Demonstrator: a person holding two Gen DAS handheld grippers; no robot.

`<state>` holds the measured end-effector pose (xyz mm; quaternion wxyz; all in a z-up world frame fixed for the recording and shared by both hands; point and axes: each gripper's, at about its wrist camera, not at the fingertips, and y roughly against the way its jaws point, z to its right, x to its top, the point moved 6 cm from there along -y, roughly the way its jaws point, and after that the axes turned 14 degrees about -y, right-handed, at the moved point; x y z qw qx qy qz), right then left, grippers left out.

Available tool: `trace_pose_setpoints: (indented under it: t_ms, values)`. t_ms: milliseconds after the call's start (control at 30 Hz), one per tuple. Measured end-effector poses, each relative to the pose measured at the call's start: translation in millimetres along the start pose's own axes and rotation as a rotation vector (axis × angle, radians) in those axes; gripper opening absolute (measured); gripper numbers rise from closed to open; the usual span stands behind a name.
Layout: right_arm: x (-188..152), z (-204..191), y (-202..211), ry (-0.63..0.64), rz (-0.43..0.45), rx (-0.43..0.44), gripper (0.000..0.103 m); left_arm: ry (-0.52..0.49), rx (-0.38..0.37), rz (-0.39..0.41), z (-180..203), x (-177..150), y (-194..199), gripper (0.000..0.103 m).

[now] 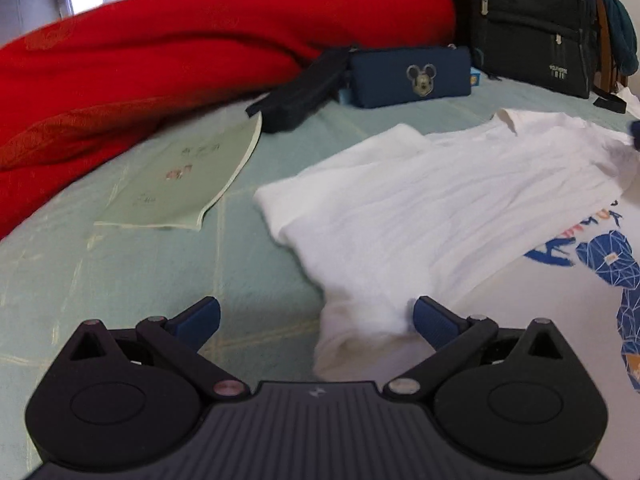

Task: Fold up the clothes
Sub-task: 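Lower the sleeve onto the shirt body and open the right gripper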

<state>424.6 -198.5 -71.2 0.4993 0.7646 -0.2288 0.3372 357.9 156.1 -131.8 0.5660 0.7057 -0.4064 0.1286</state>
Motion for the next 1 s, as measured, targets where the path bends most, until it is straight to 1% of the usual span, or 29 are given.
trace_pose_setpoints:
  t_ms: [67, 100, 133, 167, 200, 233, 267, 300, 333, 367, 400, 467, 500, 533, 600, 633, 667, 733, 800, 867, 900, 933, 1000]
  values:
    - [-1.4, 11.7, -23.8, -0.059, -0.028, -0.037, 0.054, -0.021, 0.010, 0.000, 1.3, 1.3, 0.6, 0.103]
    - [-6.7, 23.5, -34.3, -0.079, -0.049, -0.091, 0.050, -0.028, 0.014, -0.002, 1.7, 1.2, 1.4, 0.103]
    - [-11.3, 33.0, -36.8, -0.098, -0.046, -0.098, 0.038, -0.037, 0.014, -0.005, 1.5, 0.7, 2.2, 0.103]
    - [-13.5, 40.2, -32.7, -0.130, -0.023, -0.077, 0.035, -0.047, 0.011, -0.008, 1.0, 0.2, 3.0, 0.103]
    - [-13.7, 46.5, -26.3, -0.176, -0.012, -0.059, 0.034, -0.057, 0.015, -0.012, -0.2, 0.6, 5.2, 0.103]
    - [-11.9, 49.1, -19.0, -0.220, -0.009, -0.041, 0.036, -0.067, 0.021, -0.015, -1.6, 1.5, 8.0, 0.102]
    - [-8.9, 46.1, -12.0, -0.220, 0.004, -0.044, 0.041, -0.085, 0.036, -0.008, -2.7, 5.0, 12.5, 0.102]
    - [-5.9, 42.6, -5.1, -0.216, 0.018, -0.049, 0.057, -0.105, 0.045, 0.020, -2.3, 11.9, 17.9, 0.102]
    - [-2.9, 34.7, -2.1, -0.186, 0.032, -0.048, 0.062, -0.123, 0.051, 0.055, -1.3, 19.7, 23.5, 0.102]
    - [0.1, 26.4, 0.4, -0.155, 0.046, -0.047, 0.062, -0.135, 0.044, 0.093, 1.1, 29.2, 27.6, 0.102]
    - [2.4, 14.2, -0.3, -0.126, 0.046, -0.024, 0.062, -0.137, 0.026, 0.124, 4.7, 38.4, 29.1, 0.102]
    - [-1.5, 12.0, 2.5, -0.118, 0.038, -0.022, 0.062, -0.135, -0.049, 0.170, 17.0, 54.1, 23.5, 0.102]
    - [-3.6, 11.4, 4.0, -0.115, 0.034, -0.022, 0.062, -0.129, -0.091, 0.179, 22.9, 58.9, 17.6, 0.102]
    - [-5.7, 10.8, 5.6, -0.112, 0.030, -0.022, 0.062, -0.112, -0.130, 0.175, 27.6, 60.3, 8.7, 0.102]
    - [-10.0, 9.6, 8.7, -0.106, 0.022, -0.021, 0.062, -0.072, -0.153, 0.143, 27.7, 52.0, -7.7, 0.102]
    - [-12.1, 9.0, 10.2, -0.103, 0.017, -0.021, 0.062, -0.052, -0.145, 0.114, 23.9, 43.6, -14.7, 0.102]
    - [-14.2, 8.5, 11.7, -0.100, 0.013, -0.021, 0.062, -0.017, -0.126, 0.068, 16.2, 30.5, -21.4, 0.102]
    - [-18.5, 7.3, 14.8, -0.094, 0.005, -0.021, 0.062, 0.114, -0.149, 0.025, -2.8, 6.4, -23.1, 0.102]
    - [-22.7, 6.1, 17.9, -0.088, -0.003, -0.021, 0.063, 0.164, -0.139, 0.031, -20.3, 1.7, -11.9, 0.100]
    - [-27.0, 5.0, 21.0, -0.081, -0.011, -0.020, 0.071, 0.188, -0.136, 0.056, -34.3, 5.7, 1.5, 0.101]
    - [-29.1, 4.4, 22.5, -0.078, -0.016, -0.020, 0.075, 0.189, -0.153, 0.083, -35.5, 15.1, 5.8, 0.101]
    - [-31.5, 3.4, 25.2, -0.085, -0.016, -0.014, 0.076, 0.190, -0.174, 0.110, -35.6, 25.3, 9.2, 0.101]
    - [-36.5, 1.4, 30.7, -0.100, -0.018, -0.001, 0.077, 0.188, -0.237, 0.124, -26.3, 44.0, 1.0, 0.101]
